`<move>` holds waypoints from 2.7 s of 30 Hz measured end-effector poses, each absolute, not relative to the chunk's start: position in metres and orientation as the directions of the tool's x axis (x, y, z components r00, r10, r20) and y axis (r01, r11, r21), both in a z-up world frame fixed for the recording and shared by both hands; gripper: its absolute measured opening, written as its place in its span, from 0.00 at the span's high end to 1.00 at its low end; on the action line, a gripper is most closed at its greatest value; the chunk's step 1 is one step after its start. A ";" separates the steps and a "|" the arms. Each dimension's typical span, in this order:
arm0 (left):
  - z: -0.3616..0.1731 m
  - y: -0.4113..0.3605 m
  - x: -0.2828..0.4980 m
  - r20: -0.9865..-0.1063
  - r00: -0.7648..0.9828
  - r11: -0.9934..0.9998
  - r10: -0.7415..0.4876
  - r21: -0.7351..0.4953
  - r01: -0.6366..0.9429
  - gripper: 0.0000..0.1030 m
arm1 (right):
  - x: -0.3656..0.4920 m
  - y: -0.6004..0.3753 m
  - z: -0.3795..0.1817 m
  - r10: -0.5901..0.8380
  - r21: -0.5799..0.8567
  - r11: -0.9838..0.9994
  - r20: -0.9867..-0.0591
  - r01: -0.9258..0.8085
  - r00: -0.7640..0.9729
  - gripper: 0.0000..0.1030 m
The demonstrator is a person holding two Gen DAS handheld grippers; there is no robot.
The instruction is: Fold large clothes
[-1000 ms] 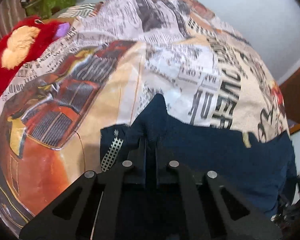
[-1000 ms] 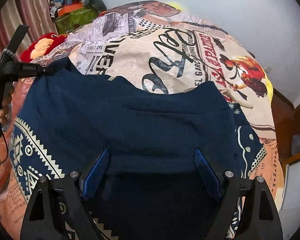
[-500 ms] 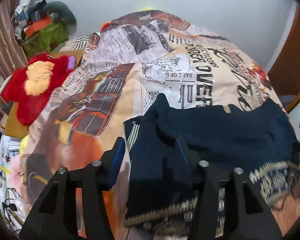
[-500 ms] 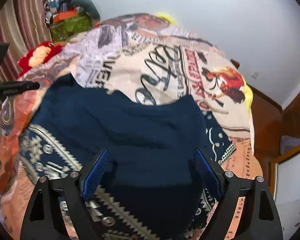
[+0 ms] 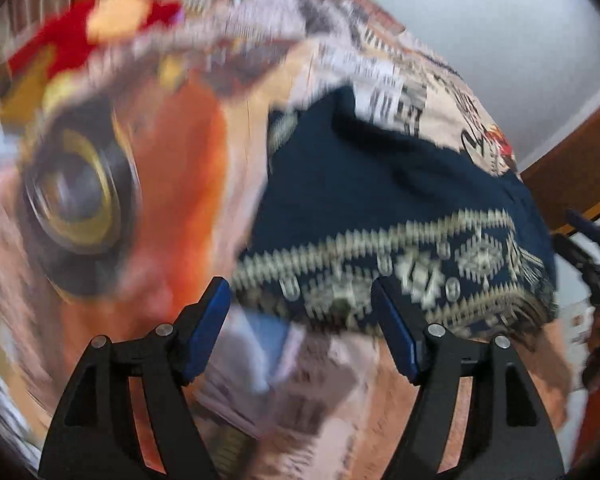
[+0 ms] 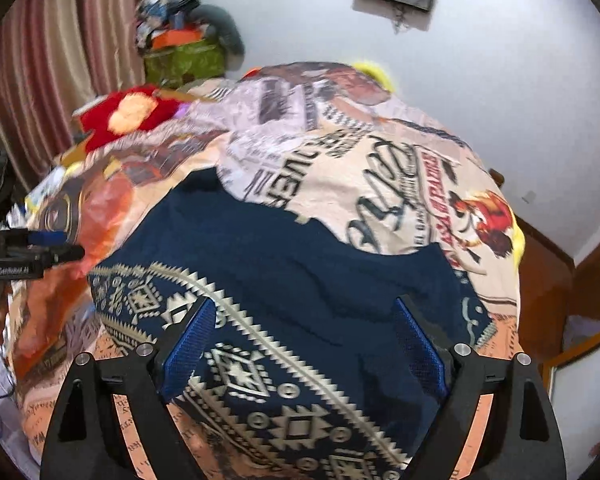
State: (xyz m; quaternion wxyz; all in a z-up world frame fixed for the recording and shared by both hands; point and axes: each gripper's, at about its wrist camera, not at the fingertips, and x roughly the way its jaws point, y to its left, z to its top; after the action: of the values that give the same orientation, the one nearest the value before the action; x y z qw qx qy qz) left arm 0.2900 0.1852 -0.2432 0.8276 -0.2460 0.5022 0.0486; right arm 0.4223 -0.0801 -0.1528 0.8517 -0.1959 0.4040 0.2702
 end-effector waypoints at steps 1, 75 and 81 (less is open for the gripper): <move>-0.253 0.185 0.286 -0.852 0.477 0.845 -0.216 -0.408 -0.346 0.30 | 0.421 -0.073 -0.159 0.295 -0.127 0.764 -0.803 -0.632 0.517 0.14; -0.181 -0.095 0.390 -0.823 0.480 0.947 -0.304 -0.204 0.250 0.86 | 0.382 -0.302 -0.129 0.321 0.181 0.931 -0.819 -0.316 0.475 0.00; -0.152 -0.071 0.351 -0.795 0.480 0.922 -0.370 -0.253 0.292 0.42 | 0.382 -0.292 -0.118 0.361 0.191 0.914 -0.785 -0.357 0.504 0.00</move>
State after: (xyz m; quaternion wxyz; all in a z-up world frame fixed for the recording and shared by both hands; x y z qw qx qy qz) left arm 0.3510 -0.0714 -0.1521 0.8592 -0.0412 0.4721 -0.1928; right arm 0.3817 -0.2918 -0.1183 0.8670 0.0020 0.4532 0.2070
